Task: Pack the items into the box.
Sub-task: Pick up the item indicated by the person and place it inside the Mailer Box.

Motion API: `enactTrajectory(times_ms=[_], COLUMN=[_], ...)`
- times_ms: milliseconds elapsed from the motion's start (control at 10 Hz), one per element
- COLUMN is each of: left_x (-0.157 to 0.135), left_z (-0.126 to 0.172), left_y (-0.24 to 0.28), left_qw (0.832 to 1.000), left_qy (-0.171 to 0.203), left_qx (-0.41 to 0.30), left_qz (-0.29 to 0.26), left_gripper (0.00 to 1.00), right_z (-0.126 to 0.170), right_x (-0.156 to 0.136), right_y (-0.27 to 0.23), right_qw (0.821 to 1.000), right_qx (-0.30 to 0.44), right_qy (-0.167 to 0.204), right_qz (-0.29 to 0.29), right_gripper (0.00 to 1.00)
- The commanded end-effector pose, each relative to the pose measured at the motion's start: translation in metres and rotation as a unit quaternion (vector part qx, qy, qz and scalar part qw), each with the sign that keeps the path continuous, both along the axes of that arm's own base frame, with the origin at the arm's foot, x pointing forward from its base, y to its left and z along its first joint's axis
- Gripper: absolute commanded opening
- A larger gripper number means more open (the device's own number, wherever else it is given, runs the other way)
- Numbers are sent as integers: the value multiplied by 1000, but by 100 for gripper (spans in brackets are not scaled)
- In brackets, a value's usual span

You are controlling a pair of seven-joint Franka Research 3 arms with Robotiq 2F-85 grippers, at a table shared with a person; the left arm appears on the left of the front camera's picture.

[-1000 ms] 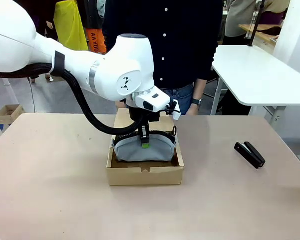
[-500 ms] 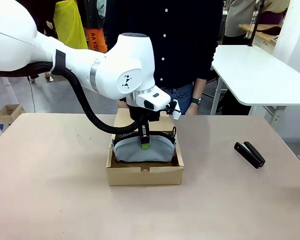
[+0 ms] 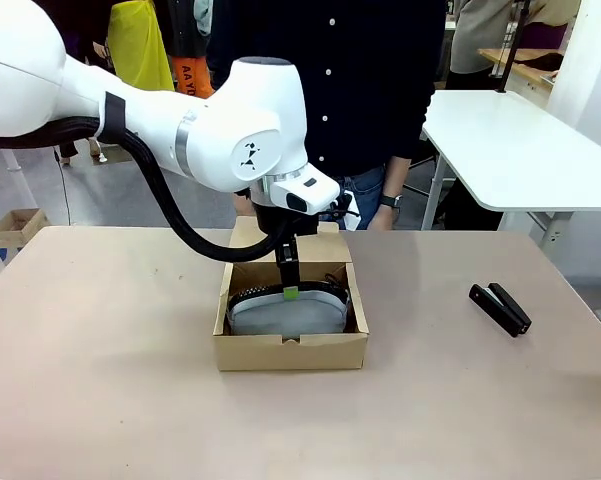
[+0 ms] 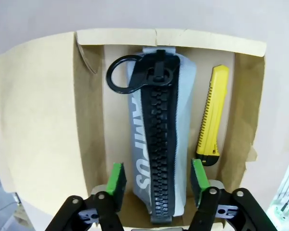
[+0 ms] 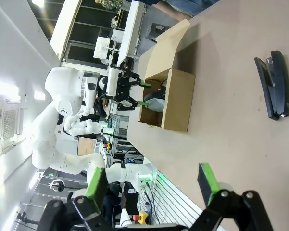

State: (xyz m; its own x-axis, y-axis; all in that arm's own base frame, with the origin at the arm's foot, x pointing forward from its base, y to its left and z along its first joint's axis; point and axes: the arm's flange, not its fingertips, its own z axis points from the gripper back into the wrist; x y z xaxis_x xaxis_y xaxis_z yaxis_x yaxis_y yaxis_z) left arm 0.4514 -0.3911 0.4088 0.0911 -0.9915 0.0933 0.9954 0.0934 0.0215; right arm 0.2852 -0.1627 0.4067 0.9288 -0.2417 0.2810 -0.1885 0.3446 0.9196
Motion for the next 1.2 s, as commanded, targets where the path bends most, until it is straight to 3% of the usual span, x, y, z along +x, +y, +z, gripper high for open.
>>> enactTrajectory(times_ms=[0, 500, 700, 800, 900, 1100], left_x=[-7, -8, -11, -16, -19, -36], left_z=[9, 17, 33, 59, 82, 107], left_y=[7, 14, 26, 57, 99, 197], left_qw=[1000, 999, 998, 994, 985, 937], left_qy=[-13, -7, 27, 55, 80, 106], left_qx=[-6, -19, -44, -88, -123, -278], left_qz=[16, 26, 32, 26, 92, 182], left_gripper=[100, 100, 100, 100, 100, 100], right_z=[4, 4, 4, 4, 4, 4], right_x=[-3, -3, -3, -3, -3, -3], right_y=[-1, -1, -1, -1, -1, -1], right_qw=[1000, 1000, 1000, 1000, 1000, 1000], right_qx=[-3, -3, -3, -3, -3, -3], right_qy=[7, 7, 7, 7, 7, 7], right_qz=[5, 5, 5, 5, 5, 5], right_gripper=[100, 100, 100, 100, 100, 100])
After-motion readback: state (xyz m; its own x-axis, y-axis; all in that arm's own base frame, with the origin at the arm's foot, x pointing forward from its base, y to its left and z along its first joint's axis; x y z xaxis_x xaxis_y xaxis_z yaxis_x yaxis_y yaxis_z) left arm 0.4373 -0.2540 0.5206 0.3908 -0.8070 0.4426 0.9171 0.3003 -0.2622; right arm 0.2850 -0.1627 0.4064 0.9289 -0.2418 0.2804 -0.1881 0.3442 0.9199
